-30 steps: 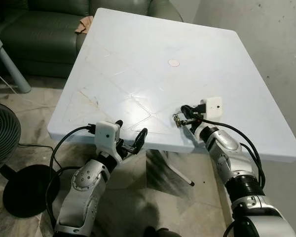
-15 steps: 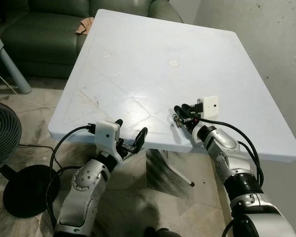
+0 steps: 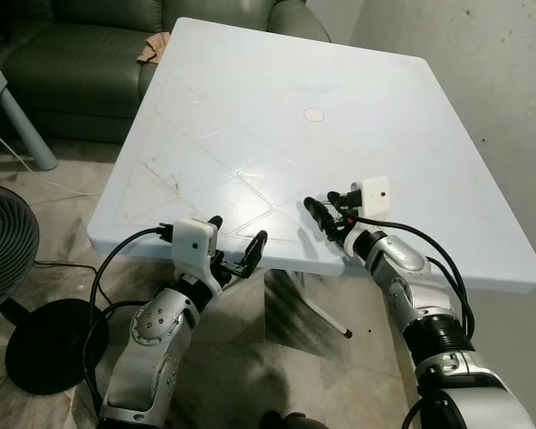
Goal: Hang keys on a hook
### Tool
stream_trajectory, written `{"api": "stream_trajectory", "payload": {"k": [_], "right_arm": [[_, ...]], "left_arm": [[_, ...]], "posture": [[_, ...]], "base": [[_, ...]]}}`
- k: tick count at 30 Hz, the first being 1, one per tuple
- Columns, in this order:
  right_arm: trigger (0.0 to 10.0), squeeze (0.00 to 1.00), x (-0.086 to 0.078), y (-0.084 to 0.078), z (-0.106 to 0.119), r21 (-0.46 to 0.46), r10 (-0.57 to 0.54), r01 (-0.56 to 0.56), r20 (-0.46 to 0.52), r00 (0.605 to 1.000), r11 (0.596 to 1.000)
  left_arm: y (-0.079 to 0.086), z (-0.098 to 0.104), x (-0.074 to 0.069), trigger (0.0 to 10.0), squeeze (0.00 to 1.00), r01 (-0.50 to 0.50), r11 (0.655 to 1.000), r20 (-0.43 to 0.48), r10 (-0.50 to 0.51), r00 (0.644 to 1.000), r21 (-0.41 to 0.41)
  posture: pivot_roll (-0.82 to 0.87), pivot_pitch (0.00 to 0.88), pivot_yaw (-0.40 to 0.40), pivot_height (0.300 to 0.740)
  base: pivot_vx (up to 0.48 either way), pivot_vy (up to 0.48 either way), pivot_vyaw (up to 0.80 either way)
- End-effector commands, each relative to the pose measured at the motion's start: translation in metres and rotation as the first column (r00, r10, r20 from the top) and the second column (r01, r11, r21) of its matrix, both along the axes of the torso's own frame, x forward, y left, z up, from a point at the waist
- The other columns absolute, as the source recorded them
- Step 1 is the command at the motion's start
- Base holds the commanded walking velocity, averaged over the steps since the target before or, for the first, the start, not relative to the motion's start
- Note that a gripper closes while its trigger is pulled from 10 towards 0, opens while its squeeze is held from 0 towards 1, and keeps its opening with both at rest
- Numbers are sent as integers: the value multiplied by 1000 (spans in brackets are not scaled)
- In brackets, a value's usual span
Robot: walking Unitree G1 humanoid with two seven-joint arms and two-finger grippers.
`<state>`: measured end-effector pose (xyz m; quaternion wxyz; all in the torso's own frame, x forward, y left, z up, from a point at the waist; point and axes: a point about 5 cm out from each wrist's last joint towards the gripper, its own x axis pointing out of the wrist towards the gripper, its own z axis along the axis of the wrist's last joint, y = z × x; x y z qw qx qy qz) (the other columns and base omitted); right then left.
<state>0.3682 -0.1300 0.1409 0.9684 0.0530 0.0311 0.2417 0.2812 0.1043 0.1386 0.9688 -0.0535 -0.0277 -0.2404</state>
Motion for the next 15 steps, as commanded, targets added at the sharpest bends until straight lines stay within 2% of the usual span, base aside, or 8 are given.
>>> {"api": "stream_trajectory", "payload": {"k": [1, 7, 8, 10, 11, 15], "right_arm": [[10000, 1000, -2, -3, -3, -19, -10, 10, -10, 1000, 1000], [10000, 1000, -1, -4, -4, -37, -19, 18, -28, 999, 999], [10000, 137, 0, -2, -6, -34, -7, 5, -72, 997, 999], [10000, 137, 0, -2, -6, -34, -7, 5, -72, 997, 999], [10000, 0, 0, 0, -7, -30, -2, -1, -97, 995, 1000], [10000, 0, 1, 1, -8, -33, -11, 8, -112, 994, 999]], "left_arm": [[-3, -1, -1, 10000, 0, 7, 1000, -5, -7, 1000, 0], [-3, -1, -1, 10000, 0, 7, 1000, -5, -7, 1000, 0], [-3, -1, -1, 10000, 0, 6, 1000, -5, -6, 1000, 0], [-3, -1, -1, 10000, 0, 6, 1000, -5, -6, 1000, 0], [-3, -1, -1, 10000, 0, 5, 1000, -6, -5, 1000, -2], [-3, -1, -2, 10000, 0, 5, 1000, -7, -5, 1000, -3]], "posture": [[20, 176, -150, 740], [19, 182, -152, 740], [19, 182, -152, 740], [19, 182, -152, 740], [19, 182, -152, 740], [17, 187, -154, 740]], "base": [[0, 0, 0], [0, 0, 0], [0, 0, 0], [0, 0, 0], [0, 0, 0], [0, 0, 0]]}}
